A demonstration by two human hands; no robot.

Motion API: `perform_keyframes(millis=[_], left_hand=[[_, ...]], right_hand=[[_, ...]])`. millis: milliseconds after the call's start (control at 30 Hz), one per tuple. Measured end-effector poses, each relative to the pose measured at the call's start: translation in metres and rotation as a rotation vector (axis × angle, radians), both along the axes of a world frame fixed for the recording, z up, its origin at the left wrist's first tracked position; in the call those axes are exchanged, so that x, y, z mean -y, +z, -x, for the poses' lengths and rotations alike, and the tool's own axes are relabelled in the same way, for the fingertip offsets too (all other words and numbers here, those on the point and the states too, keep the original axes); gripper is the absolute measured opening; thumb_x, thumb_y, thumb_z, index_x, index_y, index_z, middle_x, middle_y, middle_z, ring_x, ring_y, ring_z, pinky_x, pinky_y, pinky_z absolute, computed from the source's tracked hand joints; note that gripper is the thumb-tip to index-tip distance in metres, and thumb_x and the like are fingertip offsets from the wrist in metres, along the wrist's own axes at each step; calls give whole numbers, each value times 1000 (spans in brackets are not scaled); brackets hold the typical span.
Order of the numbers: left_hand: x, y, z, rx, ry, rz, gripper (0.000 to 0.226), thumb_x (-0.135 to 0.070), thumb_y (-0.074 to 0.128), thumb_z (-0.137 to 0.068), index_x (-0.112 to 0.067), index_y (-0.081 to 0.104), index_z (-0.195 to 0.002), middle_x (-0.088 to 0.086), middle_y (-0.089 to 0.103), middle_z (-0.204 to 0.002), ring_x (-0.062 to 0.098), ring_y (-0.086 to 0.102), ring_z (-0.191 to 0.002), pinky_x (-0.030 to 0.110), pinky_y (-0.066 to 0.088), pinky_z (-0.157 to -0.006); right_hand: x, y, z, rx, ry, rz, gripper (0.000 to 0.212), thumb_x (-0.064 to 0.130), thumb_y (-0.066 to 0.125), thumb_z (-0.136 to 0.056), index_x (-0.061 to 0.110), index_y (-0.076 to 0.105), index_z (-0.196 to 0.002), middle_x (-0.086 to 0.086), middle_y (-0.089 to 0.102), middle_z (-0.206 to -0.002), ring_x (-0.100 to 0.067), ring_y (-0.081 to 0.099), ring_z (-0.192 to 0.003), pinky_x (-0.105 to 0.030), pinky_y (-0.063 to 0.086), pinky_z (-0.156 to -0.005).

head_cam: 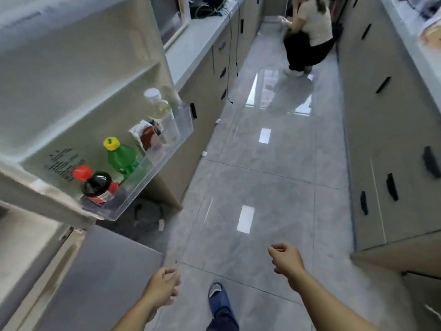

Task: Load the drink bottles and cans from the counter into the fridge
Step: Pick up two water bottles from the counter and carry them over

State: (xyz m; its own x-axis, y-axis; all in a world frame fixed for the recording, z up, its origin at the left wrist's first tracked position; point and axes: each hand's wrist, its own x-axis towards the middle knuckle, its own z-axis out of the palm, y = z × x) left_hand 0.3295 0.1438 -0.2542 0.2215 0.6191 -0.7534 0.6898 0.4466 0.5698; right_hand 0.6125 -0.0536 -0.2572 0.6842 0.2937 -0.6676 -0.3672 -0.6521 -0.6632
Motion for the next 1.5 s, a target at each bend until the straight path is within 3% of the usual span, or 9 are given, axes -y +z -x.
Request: perform_keyframes(millis=[133, 367, 567, 700, 800, 900, 1100, 1333, 1500], left_hand=[[-8, -27, 1, -152, -10, 87, 14, -17, 59, -95, -14, 54, -108, 13, 66, -83, 23, 52, -57, 25, 42, -55], [-42, -45, -34, -197, -29, 163, 1, -11, 61, -94, -11, 60, -95, 8, 69, -66, 20, 55, -49, 22, 44, -50], [-95, -28, -152, -112, -129, 131, 9, -10, 53, -99, -10, 56, -90, 10, 56, -69, 16, 47, -45, 19, 36, -44], [-118, -10, -253, -49, -188, 94, 9, -19, 53, -100, -12, 55, -106, 10, 65, -92, 21, 56, -67, 28, 48, -58], [-129, -1, -315, -8, -206, 61, 14, -22, 53, -100, -12, 55, -110, 8, 65, -92, 20, 58, -69, 28, 50, -59], [-134, 3, -362, -19, -193, 51, 17, -25, 54, -100, -13, 54, -112, 8, 66, -95, 23, 61, -77, 30, 53, -62], [-136, 4, -422, -45, -87, 22, 13, -21, 55, -99, -11, 57, -108, 11, 66, -90, 21, 57, -66, 29, 48, -59], [-160, -9, -433, -148, 44, 49, 12, -17, 54, -99, -7, 59, -103, 15, 65, -92, 25, 55, -68, 29, 45, -61], [-199, -35, -437, -190, 143, 97, 15, -12, 53, -99, -2, 62, -90, 16, 60, -75, 21, 51, -54, 24, 42, -50]], right_hand=[[45, -6, -21, -34, -119, 139, 9, 17, 64, -90, 11, 65, -96, -8, 59, -76, -24, 53, -68, -30, 48, -57], [92, -9, -26, -125, -276, 253, 11, 19, 63, -93, 13, 63, -103, -11, 63, -93, -26, 58, -83, -33, 53, -64], [123, -15, -40, -181, -360, 349, 8, 17, 63, -92, 9, 64, -93, -6, 62, -86, -26, 56, -77, -34, 51, -69], [130, -19, -80, -245, -419, 408, 9, 13, 62, -91, 4, 65, -89, -11, 58, -78, -27, 53, -74, -34, 49, -69], [122, -25, -131, -282, -404, 421, 9, 10, 60, -91, 2, 64, -87, -11, 51, -74, -27, 47, -70, -35, 49, -69], [104, -30, -201, -287, -389, 410, 17, 10, 59, -91, -4, 66, -97, -11, 54, -78, -28, 51, -74, -36, 51, -67], [17, -22, -359, -183, -248, 296, 12, 20, 63, -93, 11, 63, -100, -9, 61, -96, -27, 57, -86, -37, 53, -73], [-115, 0, -480, -106, -38, 179, 5, 20, 63, -91, 15, 62, -92, -4, 57, -81, -24, 53, -75, -30, 48, -61], [-184, -3, -529, -101, 91, 218, 10, 18, 63, -91, 14, 61, -82, -5, 52, -72, -23, 45, -66, -29, 43, -56]])
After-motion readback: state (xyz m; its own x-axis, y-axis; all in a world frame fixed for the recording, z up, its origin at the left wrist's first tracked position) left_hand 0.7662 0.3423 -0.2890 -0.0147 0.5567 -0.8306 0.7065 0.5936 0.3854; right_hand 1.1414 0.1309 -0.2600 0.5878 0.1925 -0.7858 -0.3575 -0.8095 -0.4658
